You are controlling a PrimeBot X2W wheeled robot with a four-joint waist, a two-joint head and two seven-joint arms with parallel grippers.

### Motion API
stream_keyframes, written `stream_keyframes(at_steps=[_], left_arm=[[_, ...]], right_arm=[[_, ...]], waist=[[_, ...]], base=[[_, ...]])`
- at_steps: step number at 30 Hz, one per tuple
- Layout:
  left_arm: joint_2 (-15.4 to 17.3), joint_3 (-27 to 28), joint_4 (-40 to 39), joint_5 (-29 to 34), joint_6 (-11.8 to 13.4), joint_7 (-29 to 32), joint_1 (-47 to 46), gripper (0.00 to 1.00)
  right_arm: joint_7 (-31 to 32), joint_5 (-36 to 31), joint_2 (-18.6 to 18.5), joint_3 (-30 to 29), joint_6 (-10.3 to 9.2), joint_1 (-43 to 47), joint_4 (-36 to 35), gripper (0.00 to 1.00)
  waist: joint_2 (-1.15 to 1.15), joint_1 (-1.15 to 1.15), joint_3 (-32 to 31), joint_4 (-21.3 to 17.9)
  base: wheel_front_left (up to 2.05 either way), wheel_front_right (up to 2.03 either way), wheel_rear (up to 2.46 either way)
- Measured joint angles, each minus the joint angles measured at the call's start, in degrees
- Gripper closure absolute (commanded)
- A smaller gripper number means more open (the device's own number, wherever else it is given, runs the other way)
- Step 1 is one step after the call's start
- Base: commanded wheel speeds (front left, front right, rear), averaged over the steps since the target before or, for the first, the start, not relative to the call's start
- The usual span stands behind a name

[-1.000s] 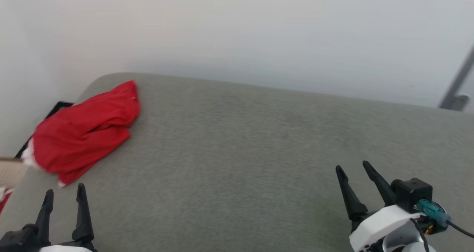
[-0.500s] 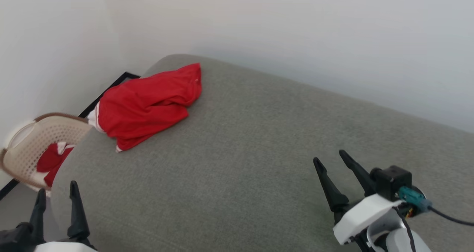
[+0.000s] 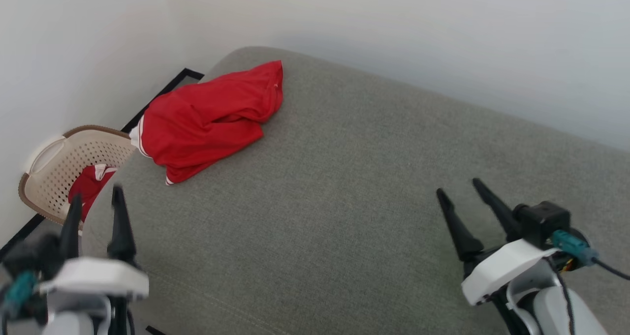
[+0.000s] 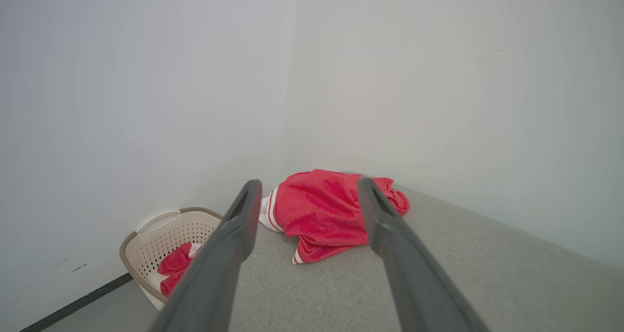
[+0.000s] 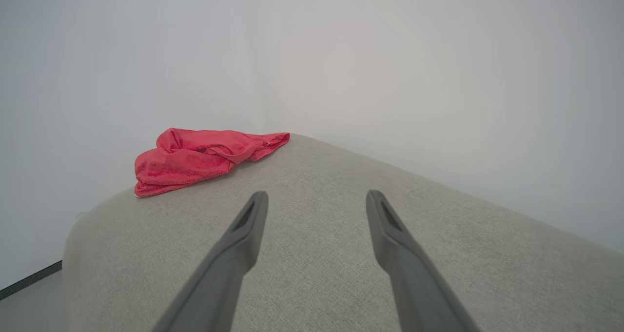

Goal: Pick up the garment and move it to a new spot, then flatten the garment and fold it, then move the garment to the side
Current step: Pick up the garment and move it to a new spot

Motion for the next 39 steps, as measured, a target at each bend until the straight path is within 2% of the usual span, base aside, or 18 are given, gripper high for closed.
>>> stream_keyframes(at_steps=[15,25,30,35,38,39], left_arm=[[5.82,-1.04,18.56,-2.7,-2.97,-0.93,-22.31,0.0],[10.01,-2.15,37.4,-5.63,-3.97,-0.18,-38.99,0.0],[11.35,-2.43,47.27,-6.62,-3.97,2.76,-45.48,0.0],[12.25,-2.25,55.55,-7.15,-2.56,7.21,-50.26,0.0],[13.02,-2.52,59.06,-7.35,-1.74,10.92,-52.13,0.0],[13.4,-3.15,60.37,-7.48,-1.71,14.28,-52.99,0.0]], right_arm=[[5.12,-1.99,-3.82,-2.92,0.0,-3.64,-8.56,0.0],[9.04,-2.65,-6.91,-3.26,0.0,-7.55,-15.6,0.0],[10.48,-2.9,-7.81,-3.13,0.0,-9.0,-18.66,0.0],[12.56,-2.9,-8.39,-2.9,0.0,-9.77,-21.6,0.0],[13.82,-2.91,-8.75,-2.56,0.0,-10.4,-23.53,0.0],[14.58,-2.91,-8.92,-2.33,0.0,-10.64,-24.86,0.0]], waist=[[0.0,0.0,9.2,-4.06],[0.0,0.0,18.31,-8.56],[0.0,0.0,22.38,-11.14],[-0.01,0.0,25.78,-13.27],[-0.01,0.0,27.45,-14.3],[0.0,0.0,28.38,-14.92]], base=[[0.0,0.0,0.0],[0.0,0.0,0.0],[0.0,0.0,0.0],[0.0,0.0,0.0],[0.0,0.0,0.0],[0.0,0.0,0.0]])
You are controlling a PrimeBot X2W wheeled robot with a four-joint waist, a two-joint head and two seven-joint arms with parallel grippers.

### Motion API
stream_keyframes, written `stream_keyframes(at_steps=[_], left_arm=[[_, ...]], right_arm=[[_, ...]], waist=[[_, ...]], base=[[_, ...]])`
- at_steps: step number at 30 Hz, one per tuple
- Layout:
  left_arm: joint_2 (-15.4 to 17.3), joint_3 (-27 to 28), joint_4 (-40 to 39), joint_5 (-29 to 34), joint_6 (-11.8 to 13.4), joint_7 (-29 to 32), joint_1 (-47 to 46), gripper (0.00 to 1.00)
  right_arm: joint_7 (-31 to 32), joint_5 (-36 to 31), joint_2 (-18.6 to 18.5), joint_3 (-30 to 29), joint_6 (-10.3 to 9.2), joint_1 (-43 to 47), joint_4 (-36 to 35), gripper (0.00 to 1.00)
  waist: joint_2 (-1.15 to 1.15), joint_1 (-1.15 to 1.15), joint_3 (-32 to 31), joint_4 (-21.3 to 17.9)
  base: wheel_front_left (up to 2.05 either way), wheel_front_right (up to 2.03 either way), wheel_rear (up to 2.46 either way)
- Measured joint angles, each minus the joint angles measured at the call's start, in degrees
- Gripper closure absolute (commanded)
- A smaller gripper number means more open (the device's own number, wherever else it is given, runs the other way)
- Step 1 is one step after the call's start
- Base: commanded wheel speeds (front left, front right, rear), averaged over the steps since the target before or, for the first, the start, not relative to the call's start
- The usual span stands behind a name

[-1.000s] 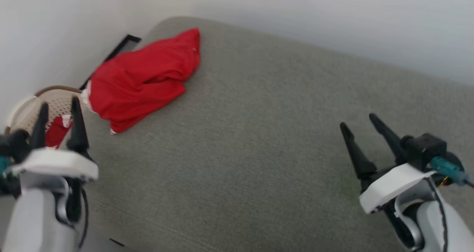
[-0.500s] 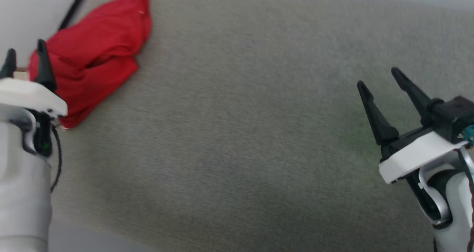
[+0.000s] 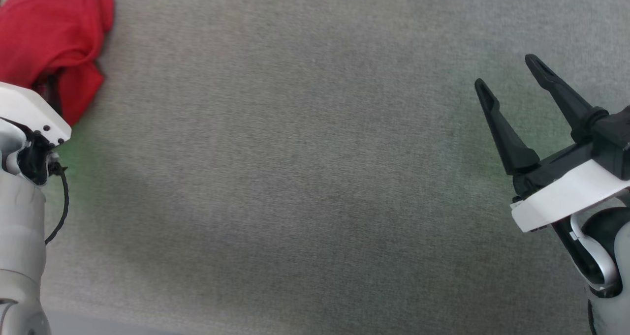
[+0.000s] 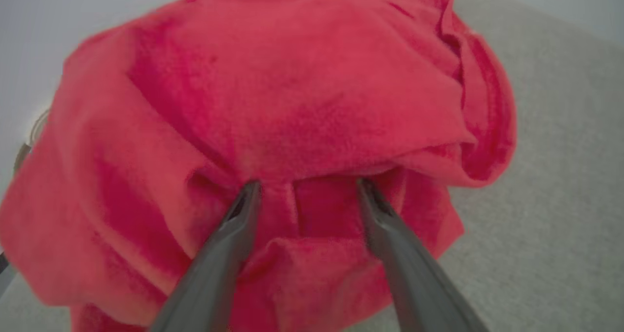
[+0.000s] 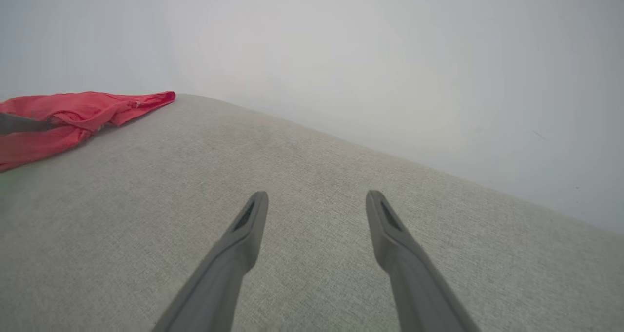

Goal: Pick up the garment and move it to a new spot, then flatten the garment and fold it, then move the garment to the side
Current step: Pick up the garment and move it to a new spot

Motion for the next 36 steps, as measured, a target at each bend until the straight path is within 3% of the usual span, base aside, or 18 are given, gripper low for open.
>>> stream_keyframes(at_steps=[13,14,15,26,36], left_arm=[[0.88,-0.69,1.21,-1.38,2.67,15.02,-2.55,0.0],[0.92,-0.57,1.22,-1.53,2.96,15.72,-2.86,0.17],[0.94,-0.56,1.15,-1.58,2.97,16.24,-2.88,1.0],[0.68,-2.16,1.62,-1.14,2.71,12.0,-3.49,1.0],[4.19,-6.27,0.24,2.5,0.16,5.24,-6.67,1.0]], right_arm=[[3.59,-0.03,-1.34,-0.54,0.0,-0.36,-4.87,0.0],[3.92,-0.08,-1.35,-0.58,0.0,-0.36,-5.1,0.0],[3.98,-0.12,-1.35,-0.65,0.0,-0.37,-5.27,0.0],[3.97,-0.9,-1.01,-2.11,0.0,-0.43,-5.41,0.0],[0.66,-1.04,2.38,-3.9,0.0,1.53,-2.5,0.0]], waist=[[0.0,0.0,3.84,-2.09],[0.0,0.0,3.97,-2.13],[0.0,0.0,4.1,-2.15],[0.0,0.0,3.32,-1.2],[0.0,0.0,-2.07,0.2]], base=[[0.0,0.0,0.0],[0.0,0.0,0.0],[0.0,0.0,0.0],[0.0,0.0,0.0],[0.0,0.0,0.0]])
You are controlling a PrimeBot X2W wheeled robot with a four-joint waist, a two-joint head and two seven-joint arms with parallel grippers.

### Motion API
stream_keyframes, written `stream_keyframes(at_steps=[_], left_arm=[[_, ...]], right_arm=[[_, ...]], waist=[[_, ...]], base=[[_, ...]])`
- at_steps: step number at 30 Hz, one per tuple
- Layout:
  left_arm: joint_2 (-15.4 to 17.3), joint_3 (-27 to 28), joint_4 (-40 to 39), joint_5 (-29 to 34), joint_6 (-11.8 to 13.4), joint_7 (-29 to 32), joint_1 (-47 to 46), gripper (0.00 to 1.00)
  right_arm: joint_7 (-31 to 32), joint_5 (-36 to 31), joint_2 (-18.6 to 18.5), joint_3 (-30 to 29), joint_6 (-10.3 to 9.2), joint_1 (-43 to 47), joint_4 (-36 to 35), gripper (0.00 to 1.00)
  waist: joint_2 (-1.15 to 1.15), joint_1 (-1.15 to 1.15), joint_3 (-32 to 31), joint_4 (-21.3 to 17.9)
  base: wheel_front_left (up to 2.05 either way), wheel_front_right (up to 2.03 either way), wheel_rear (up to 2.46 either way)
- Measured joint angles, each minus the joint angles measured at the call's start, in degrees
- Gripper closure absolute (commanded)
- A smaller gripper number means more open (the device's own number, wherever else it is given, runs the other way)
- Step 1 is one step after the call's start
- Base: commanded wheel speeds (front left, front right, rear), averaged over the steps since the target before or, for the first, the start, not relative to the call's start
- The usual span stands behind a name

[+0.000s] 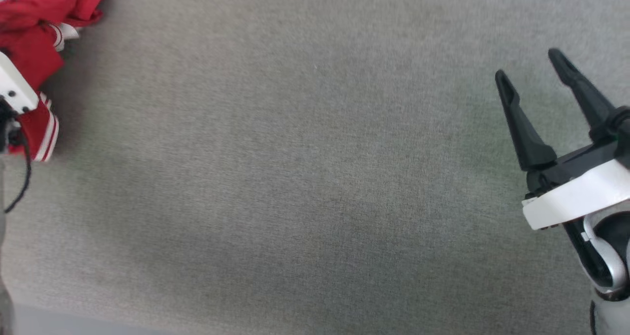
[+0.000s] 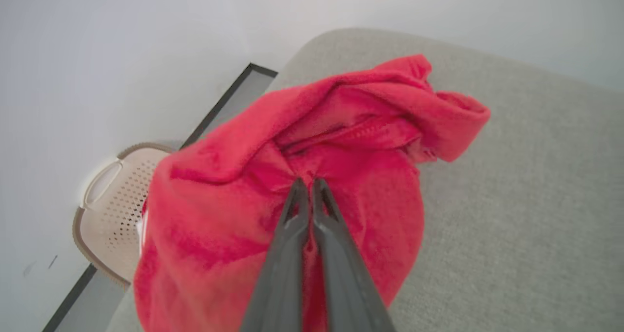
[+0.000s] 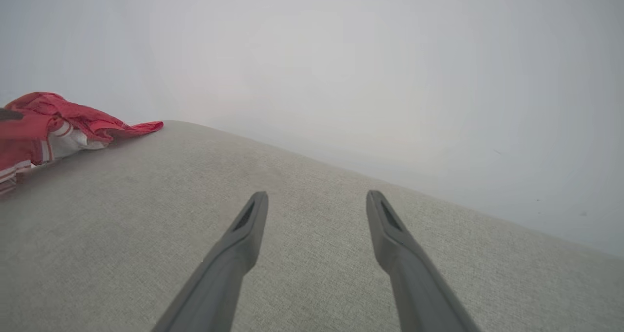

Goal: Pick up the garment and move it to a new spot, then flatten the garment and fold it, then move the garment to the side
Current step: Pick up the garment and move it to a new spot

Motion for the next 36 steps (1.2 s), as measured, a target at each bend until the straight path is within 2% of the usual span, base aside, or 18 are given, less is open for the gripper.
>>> stream_keyframes(at_steps=[13,21,26,30,36], left_arm=[[3.82,-6.91,-5.04,4.52,-2.37,-5.0,-5.47,1.0],[4.36,-12.2,-10.88,4.92,-2.67,-3.09,-7.37,1.0],[5.84,-17.74,-19.37,0.49,-2.68,0.87,-6.95,1.0],[8.47,-22.27,-27.82,-3.42,-2.69,4.49,-4.72,1.0],[11.51,-25.17,-39.75,-7.54,-2.69,9.93,-1.99,1.0]], right_arm=[[-5.75,0.25,4.9,-2.08,0.0,4.42,4.91,0.0],[-8.22,0.0,6.97,-3.69,0.0,6.02,6.25,0.0],[-9.43,-0.43,8.12,-6.0,0.0,7.32,6.47,0.0],[-10.63,-0.65,9.13,-8.36,0.01,8.57,6.59,0.0],[-11.54,-1.05,10.56,-10.87,0.0,10.27,6.61,0.0]], waist=[[0.0,0.0,-10.4,1.65],[0.0,0.0,-14.81,2.31],[0.0,0.0,-17.21,1.87],[0.0,0.0,-18.8,0.93],[0.0,0.0,-20.44,-1.98]], base=[[0.0,0.0,0.0],[0.0,0.0,0.0],[0.0,0.0,0.0],[0.0,0.0,0.0],[0.0,0.0,0.0]])
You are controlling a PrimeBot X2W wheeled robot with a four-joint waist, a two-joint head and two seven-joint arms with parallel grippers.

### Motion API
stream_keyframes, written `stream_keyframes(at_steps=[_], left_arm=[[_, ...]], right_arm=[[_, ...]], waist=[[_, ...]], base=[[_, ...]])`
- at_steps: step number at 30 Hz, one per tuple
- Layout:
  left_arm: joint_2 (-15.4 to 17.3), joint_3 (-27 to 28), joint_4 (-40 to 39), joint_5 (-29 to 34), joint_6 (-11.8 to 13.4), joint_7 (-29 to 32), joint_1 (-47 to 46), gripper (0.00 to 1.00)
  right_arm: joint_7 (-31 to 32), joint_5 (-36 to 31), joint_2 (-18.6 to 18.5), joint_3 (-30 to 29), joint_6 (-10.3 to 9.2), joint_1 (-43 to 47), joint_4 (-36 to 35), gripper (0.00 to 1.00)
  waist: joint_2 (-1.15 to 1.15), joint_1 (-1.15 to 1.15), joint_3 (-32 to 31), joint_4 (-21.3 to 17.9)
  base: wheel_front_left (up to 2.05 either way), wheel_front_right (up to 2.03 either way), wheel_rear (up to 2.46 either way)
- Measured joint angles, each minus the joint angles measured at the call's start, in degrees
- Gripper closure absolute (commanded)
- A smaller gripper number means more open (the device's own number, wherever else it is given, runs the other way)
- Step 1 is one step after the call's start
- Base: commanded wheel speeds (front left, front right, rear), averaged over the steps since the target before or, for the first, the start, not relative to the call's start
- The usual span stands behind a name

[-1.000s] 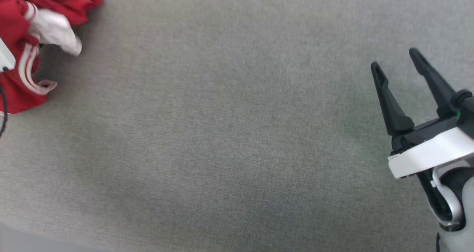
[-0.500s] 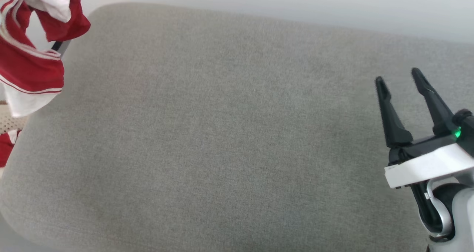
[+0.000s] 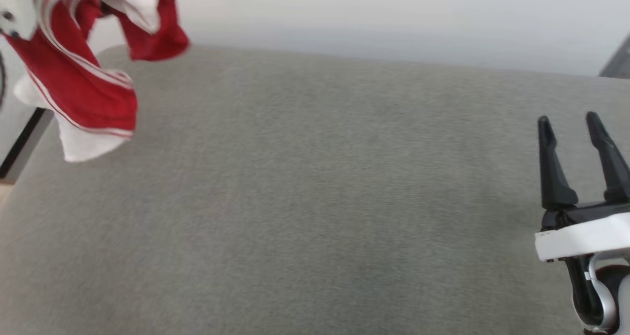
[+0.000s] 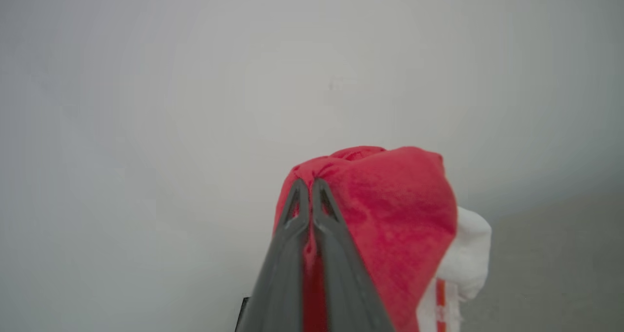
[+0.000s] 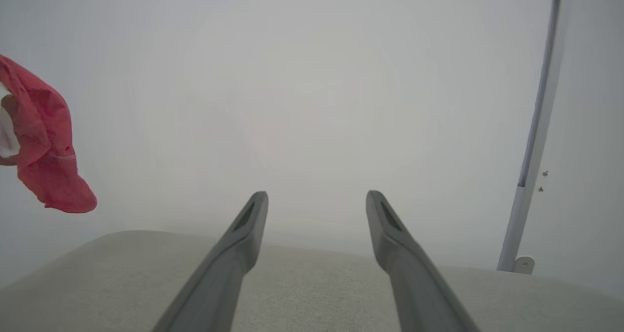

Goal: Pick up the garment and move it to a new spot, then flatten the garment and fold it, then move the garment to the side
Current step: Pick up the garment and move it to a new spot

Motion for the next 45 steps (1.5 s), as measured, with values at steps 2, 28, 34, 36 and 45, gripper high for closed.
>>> stream_keyframes(at_steps=[2,28,34,36,45], left_arm=[[0.42,-0.4,-3.74,-0.62,0.03,2.14,1.6,1.0],[-7.0,-12.54,-19.5,-10.29,7.23,21.58,26.27,1.0],[-10.15,-14.13,-6.7,-10.65,4.83,20.14,26.22,1.0],[-10.76,-14.51,-3.13,-10.67,4.22,20.06,25.75,1.0],[-14.12,-15.59,5.67,-11.49,1.77,18.76,21.8,0.98]], right_arm=[[-0.29,-0.09,0.3,-0.86,0.0,0.37,0.08,0.0],[-3.54,0.12,3.54,-0.15,0.0,-0.69,5.39,0.0],[-5.41,0.83,3.79,2.29,0.0,-3.04,8.27,0.0],[-5.69,1.18,3.91,3.07,0.0,-3.67,9.31,0.0],[-6.84,1.99,3.7,4.34,0.0,-4.71,12.25,0.0]], waist=[[0.0,0.0,-0.43,-1.36],[0.0,0.0,5.36,-21.13],[0.0,0.0,8.13,-24.22],[0.0,0.0,8.79,-25.11],[0.0,0.0,9.41,-25.57]], base=[[0.0,0.0,0.0],[0.0,0.0,0.0],[0.0,0.0,0.0],[0.0,0.0,0.0],[0.0,0.0,0.0]])
